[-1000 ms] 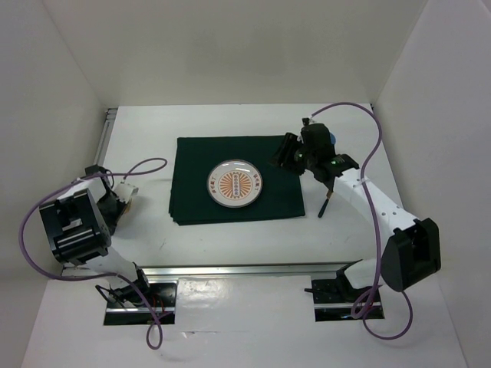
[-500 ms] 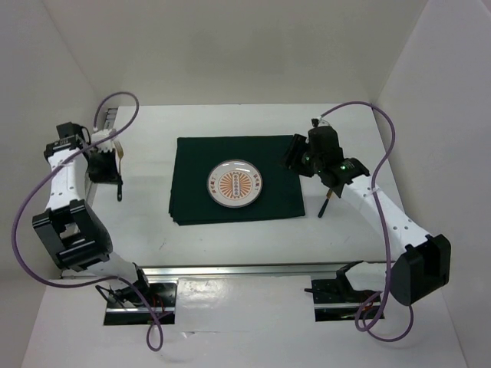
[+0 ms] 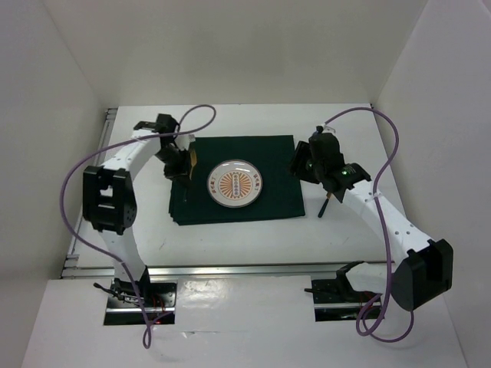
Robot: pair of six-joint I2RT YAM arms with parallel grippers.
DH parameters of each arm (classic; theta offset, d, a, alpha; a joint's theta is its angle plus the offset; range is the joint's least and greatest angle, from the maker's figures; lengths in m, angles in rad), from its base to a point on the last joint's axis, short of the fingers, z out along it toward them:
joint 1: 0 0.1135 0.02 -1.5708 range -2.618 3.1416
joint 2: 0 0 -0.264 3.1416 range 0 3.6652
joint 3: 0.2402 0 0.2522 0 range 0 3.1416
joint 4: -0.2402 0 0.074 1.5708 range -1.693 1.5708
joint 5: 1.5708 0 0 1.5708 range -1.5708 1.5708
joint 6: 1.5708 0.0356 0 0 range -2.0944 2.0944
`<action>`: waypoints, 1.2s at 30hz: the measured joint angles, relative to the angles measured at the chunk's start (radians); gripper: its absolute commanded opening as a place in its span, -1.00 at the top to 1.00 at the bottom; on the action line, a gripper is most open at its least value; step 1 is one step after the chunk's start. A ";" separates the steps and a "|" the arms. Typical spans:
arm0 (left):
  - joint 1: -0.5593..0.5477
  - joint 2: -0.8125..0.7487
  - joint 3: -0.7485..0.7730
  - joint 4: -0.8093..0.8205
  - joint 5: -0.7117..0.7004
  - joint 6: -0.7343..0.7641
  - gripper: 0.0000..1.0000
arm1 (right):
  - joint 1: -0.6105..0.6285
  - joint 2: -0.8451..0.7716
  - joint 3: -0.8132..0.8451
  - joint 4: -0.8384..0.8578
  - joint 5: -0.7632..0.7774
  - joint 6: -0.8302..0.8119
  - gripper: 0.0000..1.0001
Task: Set the dinner table for one person
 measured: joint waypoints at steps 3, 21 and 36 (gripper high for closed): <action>-0.062 0.098 0.000 -0.002 -0.054 -0.076 1.00 | 0.000 -0.008 -0.006 -0.006 0.021 -0.002 -0.22; -0.103 0.311 0.114 0.006 -0.212 -0.319 1.00 | -0.005 -0.016 -0.007 -0.048 0.049 -0.006 -0.22; -0.122 0.324 0.143 -0.013 -0.245 -0.290 0.43 | -0.026 -0.011 -0.006 -0.119 0.054 -0.008 -0.68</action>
